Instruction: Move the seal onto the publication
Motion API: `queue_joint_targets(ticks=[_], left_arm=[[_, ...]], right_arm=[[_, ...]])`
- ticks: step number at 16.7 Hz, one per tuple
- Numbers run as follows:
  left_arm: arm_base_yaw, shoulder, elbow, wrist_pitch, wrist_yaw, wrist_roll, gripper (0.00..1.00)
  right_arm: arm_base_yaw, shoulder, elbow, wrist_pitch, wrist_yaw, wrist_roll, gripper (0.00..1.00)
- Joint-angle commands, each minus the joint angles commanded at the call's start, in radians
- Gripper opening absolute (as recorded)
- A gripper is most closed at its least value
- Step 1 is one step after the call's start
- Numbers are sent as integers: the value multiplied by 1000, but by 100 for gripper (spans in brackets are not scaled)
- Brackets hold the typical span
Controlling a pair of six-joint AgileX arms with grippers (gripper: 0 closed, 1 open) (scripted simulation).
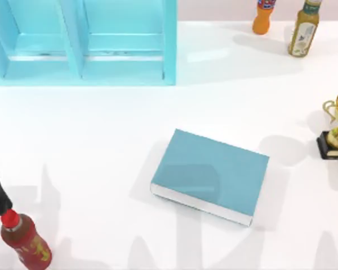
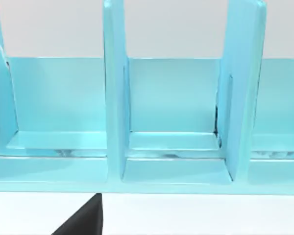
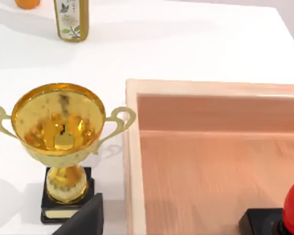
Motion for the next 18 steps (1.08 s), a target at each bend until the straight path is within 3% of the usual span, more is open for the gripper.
queue_joint_targets(ticks=[11, 18], left_arm=[[0, 0, 0, 0, 0, 0, 100], [0, 0, 0, 0, 0, 0, 100]], right_arm=[[-227, 1046, 930, -737, -1, -226, 100], [-290, 1368, 1208, -962, -8, -288, 100]])
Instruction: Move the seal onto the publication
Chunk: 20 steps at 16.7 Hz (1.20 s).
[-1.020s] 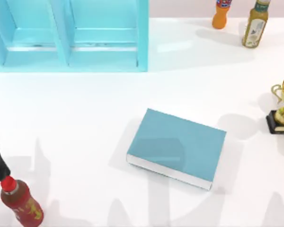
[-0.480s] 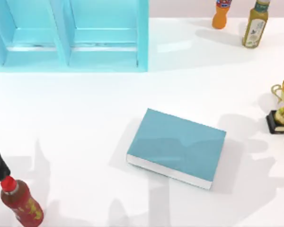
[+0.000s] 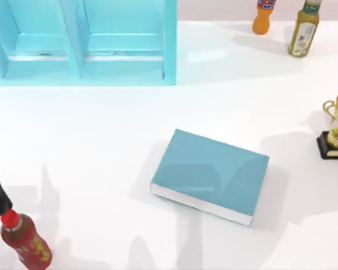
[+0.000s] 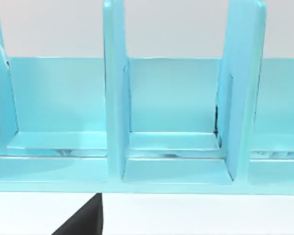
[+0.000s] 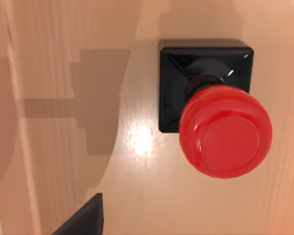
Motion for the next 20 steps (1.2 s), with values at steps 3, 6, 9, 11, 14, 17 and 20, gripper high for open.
queue_joint_targets(ticks=[3, 6, 9, 11, 14, 17, 20], left_arm=[[0, 0, 0, 0, 0, 0, 100], [0, 0, 0, 0, 0, 0, 100], [0, 0, 0, 0, 0, 0, 100], [0, 0, 0, 0, 0, 0, 100], [0, 0, 0, 0, 0, 0, 100], [0, 0, 0, 0, 0, 0, 100], [0, 0, 0, 0, 0, 0, 100]], right_arm=[[-1, 6, 5, -4, 0, -1, 100], [4, 4, -1, 1, 0, 0, 100], [2, 15, -66, 71, 0, 3, 100], [3, 26, -139, 160, 0, 3, 100], [3, 49, -257, 309, 0, 4, 100], [3, 62, -317, 374, 0, 4, 100], [3, 62, -319, 376, 0, 4, 100]])
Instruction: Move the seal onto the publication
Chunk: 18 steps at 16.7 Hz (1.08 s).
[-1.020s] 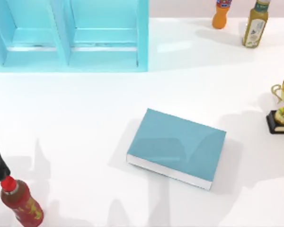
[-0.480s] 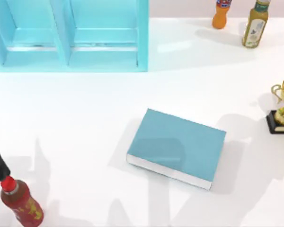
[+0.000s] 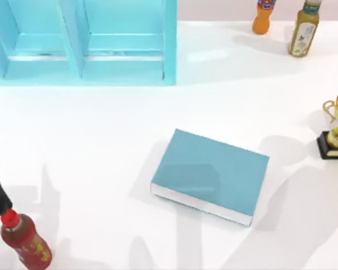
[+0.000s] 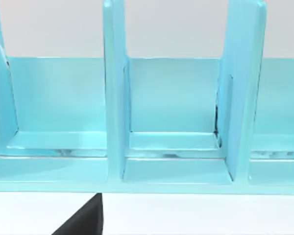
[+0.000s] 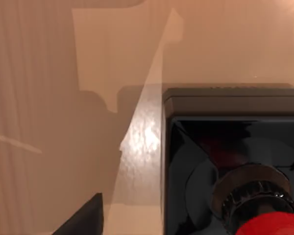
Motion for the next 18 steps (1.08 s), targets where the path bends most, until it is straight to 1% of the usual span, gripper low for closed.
queue_joint_targets(ticks=[1, 14, 15, 18], left_arm=[[0, 0, 0, 0, 0, 0, 100], [0, 0, 0, 0, 0, 0, 100], [0, 0, 0, 0, 0, 0, 100], [0, 0, 0, 0, 0, 0, 100]], right_arm=[[0, 0, 0, 0, 0, 0, 100], [0, 0, 0, 0, 0, 0, 2], [0, 0, 0, 0, 0, 0, 0], [0, 0, 0, 0, 0, 0, 0]])
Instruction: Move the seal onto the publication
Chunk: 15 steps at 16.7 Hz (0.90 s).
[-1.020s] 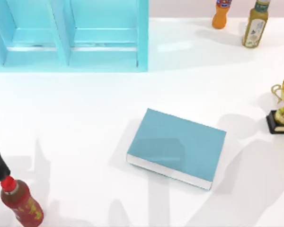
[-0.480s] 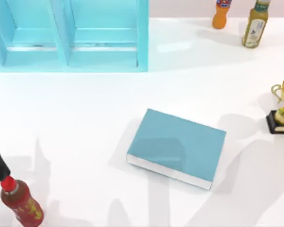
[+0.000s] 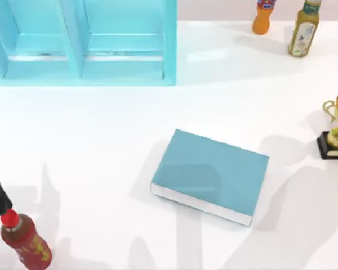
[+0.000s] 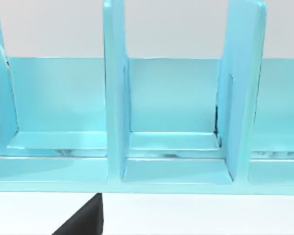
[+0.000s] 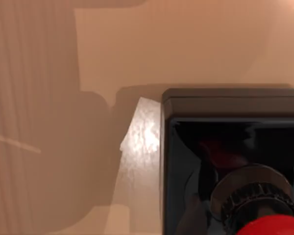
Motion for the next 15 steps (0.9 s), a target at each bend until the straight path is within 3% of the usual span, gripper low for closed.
queue_joint_targets(ticks=[8, 15], left_arm=[[0, 0, 0, 0, 0, 0, 100], [0, 0, 0, 0, 0, 0, 100]], right_arm=[[31, -11, 37, -39, -1, 35, 0], [299, -110, 302, -429, 2, 303, 0]])
